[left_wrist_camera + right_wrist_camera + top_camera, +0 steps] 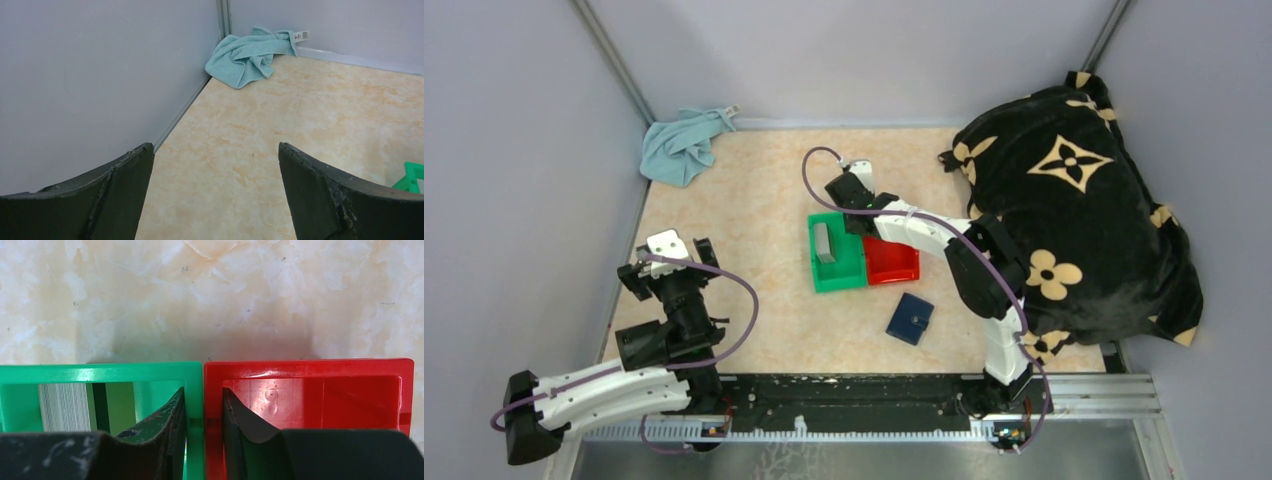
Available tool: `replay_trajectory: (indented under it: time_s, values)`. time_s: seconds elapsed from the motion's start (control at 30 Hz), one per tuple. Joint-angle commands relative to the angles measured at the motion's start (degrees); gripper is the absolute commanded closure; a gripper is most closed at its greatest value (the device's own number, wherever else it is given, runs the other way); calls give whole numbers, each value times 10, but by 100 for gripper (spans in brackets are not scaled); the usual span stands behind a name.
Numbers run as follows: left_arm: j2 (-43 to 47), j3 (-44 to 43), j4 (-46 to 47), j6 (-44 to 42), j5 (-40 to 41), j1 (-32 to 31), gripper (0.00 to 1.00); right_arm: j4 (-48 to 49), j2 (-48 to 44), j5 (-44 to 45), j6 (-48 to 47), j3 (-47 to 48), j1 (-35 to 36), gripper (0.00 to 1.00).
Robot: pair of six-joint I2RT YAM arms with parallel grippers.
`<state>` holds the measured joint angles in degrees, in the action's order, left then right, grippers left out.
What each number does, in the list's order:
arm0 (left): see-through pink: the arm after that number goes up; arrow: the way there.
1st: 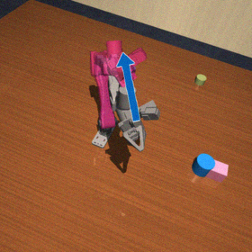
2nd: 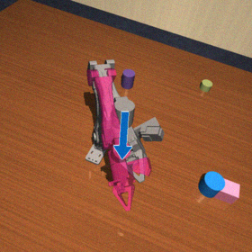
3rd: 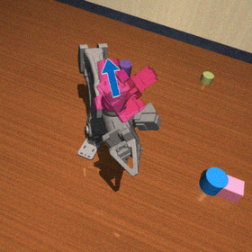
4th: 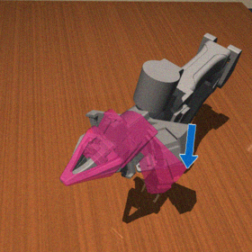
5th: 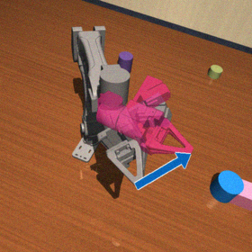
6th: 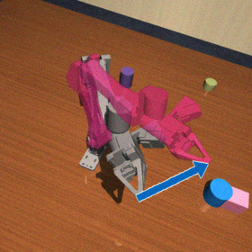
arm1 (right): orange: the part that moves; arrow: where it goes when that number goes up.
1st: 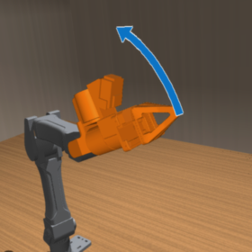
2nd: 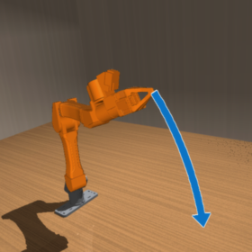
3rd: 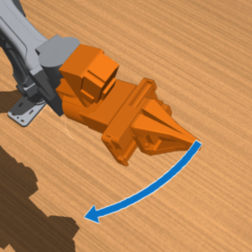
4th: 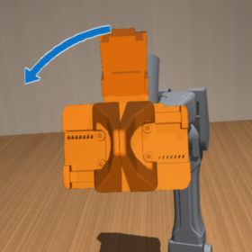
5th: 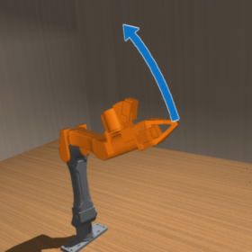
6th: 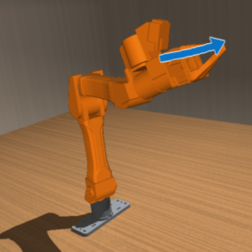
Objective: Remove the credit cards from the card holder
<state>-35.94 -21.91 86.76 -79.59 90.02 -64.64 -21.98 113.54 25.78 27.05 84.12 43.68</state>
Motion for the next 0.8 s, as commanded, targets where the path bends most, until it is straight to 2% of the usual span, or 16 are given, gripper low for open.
replay_trajectory:
  time_s: [0.0, 0.77]
  values:
    - [0, 4, 154, -7, 23, -6, 1, 8, 11, 16, 9, 29, -2, 75]
    - [1, 6, 152, -7, 23, -11, 1, -12, 72, 2, -11, 112, -41, 79]
